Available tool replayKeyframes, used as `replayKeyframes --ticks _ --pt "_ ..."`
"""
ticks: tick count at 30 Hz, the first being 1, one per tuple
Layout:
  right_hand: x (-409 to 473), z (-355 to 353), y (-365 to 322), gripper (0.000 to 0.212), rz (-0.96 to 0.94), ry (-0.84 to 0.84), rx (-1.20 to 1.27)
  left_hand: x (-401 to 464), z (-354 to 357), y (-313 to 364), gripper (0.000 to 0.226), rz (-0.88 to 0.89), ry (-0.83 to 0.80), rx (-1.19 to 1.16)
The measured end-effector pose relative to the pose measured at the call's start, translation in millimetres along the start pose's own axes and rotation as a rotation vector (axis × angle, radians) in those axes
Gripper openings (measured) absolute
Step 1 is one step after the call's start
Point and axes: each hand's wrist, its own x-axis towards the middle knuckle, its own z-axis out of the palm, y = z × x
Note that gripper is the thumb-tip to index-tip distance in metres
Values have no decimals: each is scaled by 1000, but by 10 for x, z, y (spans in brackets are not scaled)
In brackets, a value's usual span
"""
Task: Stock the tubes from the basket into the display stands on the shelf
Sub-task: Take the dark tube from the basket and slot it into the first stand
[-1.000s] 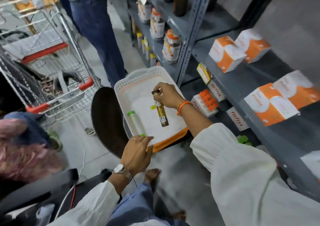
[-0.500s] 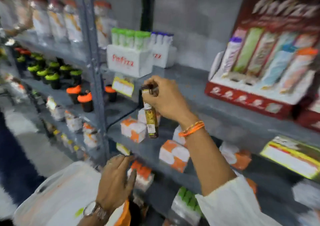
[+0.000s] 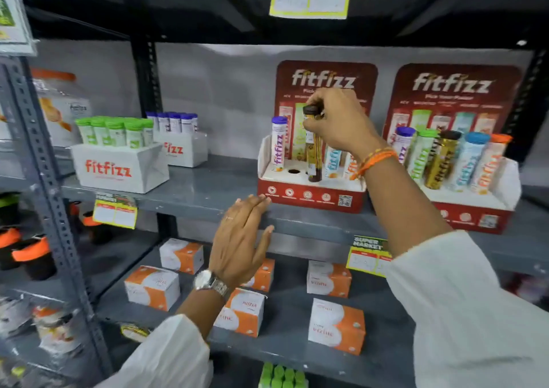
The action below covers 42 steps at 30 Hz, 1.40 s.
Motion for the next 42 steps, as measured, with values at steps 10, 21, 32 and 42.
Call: replayKeyframes --ticks 10,21,32,42 --pt "77 181 149 27 -14 2 -91 51 135 -52 43 14 -72 95" --pt "184 -40 43 26 4 -283 -252 39 108 -13 44 -24 -102 91" --pt "253 -68 75 16 -21 -361 -172 42 48 31 52 -74 -177 60" --pt "315 -21 210 45 11 -409 -252 27 30 42 52 -96 -204 63"
